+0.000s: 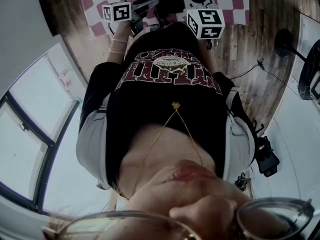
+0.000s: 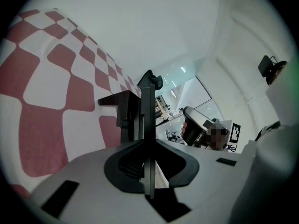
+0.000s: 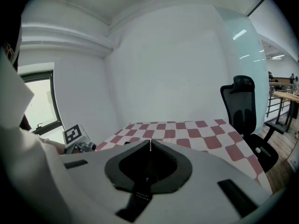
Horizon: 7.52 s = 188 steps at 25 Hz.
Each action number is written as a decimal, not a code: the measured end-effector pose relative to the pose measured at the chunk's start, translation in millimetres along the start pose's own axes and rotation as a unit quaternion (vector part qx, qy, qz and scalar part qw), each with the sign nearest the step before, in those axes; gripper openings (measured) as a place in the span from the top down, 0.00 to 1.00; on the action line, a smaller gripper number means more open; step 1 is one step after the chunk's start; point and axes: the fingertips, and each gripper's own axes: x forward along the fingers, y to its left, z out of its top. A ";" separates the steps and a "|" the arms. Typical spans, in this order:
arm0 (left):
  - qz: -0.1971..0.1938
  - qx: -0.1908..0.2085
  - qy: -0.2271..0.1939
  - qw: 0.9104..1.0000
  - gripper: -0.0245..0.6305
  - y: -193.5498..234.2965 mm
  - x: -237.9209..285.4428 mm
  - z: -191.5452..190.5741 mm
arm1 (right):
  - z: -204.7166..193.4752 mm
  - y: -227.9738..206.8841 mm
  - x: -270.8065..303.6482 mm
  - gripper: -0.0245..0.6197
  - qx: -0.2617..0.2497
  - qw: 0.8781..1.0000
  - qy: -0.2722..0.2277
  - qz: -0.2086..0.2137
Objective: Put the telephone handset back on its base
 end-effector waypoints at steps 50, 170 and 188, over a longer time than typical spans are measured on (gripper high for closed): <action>-0.090 -0.003 0.016 0.996 0.85 23.5 15.5 -3.5 | -12.4 -10.4 -11.6 0.93 0.023 0.998 0.009 -0.051; 0.262 0.327 -0.212 0.883 0.95 -116.1 -4.0 143.0 | 81.8 28.8 26.6 0.93 -0.099 0.981 -0.035 0.161; 0.261 0.340 -0.206 0.880 0.95 -128.9 -12.7 146.5 | 89.6 38.3 19.4 0.93 -0.105 0.982 -0.028 0.153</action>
